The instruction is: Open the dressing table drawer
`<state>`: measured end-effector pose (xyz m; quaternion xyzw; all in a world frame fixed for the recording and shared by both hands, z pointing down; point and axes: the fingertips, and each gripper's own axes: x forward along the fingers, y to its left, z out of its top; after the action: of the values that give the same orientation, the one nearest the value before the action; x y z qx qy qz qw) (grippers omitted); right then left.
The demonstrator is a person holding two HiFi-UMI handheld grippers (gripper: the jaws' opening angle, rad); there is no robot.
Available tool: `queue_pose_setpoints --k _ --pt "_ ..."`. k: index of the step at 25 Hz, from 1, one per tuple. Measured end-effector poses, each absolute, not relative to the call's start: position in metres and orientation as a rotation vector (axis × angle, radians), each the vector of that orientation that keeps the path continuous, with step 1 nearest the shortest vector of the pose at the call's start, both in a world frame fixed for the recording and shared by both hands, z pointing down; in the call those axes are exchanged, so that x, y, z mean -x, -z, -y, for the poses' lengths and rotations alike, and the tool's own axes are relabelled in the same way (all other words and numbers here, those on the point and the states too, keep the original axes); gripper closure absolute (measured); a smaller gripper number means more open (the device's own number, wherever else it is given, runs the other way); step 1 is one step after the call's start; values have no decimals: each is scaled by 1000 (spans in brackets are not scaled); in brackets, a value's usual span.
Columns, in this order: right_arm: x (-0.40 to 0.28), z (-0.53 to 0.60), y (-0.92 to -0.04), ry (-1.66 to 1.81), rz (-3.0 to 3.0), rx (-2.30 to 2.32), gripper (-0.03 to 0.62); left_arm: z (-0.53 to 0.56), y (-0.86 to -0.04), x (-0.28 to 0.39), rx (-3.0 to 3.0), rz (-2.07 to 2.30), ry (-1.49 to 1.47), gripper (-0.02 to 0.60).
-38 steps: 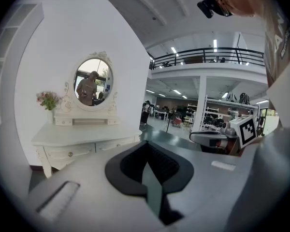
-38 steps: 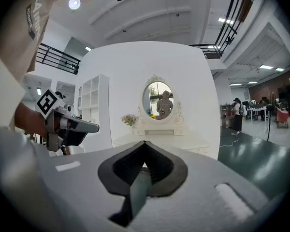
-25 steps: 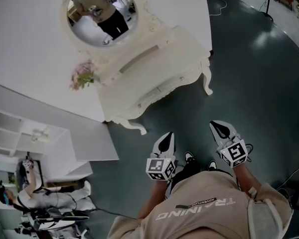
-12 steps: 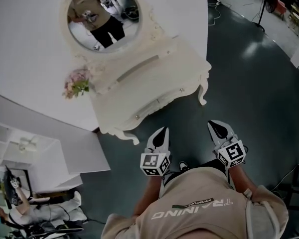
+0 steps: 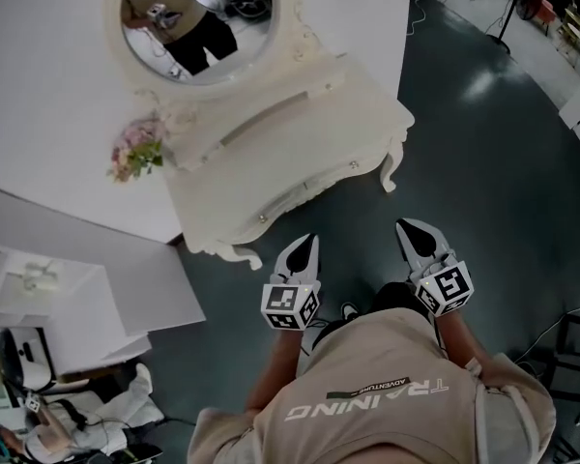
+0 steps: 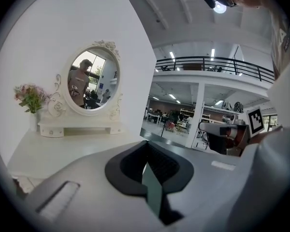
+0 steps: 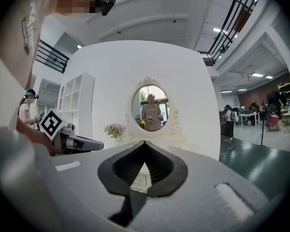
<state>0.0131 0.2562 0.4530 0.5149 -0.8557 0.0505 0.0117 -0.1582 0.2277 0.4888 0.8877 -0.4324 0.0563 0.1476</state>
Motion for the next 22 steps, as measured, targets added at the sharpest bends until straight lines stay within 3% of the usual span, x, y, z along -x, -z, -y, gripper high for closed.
queue_pose_setpoints --k 22 --pt "-96 -95 -456 -83 2755 -1518 592 -80 -462 72 -2573 1313 -224 563"
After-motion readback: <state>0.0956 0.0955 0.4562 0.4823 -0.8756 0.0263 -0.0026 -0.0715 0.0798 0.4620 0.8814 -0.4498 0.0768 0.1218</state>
